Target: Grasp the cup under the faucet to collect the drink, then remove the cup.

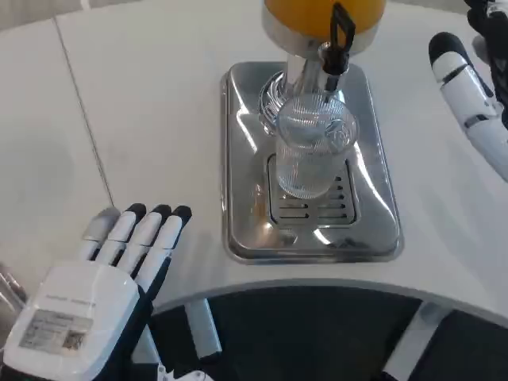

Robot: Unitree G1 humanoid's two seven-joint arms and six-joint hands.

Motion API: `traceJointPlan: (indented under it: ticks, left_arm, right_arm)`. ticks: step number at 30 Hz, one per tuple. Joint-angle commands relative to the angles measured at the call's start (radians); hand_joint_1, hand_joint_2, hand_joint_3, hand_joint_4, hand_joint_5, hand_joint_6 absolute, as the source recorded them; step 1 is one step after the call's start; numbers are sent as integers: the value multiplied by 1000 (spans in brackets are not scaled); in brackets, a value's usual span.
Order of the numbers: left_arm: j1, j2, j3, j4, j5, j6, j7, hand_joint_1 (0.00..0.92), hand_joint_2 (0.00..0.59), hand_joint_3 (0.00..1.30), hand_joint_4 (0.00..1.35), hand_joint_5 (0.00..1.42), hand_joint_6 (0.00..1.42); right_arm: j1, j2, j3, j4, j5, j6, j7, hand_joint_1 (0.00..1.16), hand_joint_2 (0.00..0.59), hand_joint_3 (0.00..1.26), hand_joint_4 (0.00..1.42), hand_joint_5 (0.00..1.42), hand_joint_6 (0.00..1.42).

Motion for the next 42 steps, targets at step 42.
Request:
traceJointPlan:
  ticks: [42]
  left_arm:
    - [16, -32, -15, 9, 12, 30, -21, 0, 26, 0, 0, 0, 26]
  right_arm:
    - [-105, -74, 172, 267, 229, -79, -145, 81, 497, 0, 0, 0, 0]
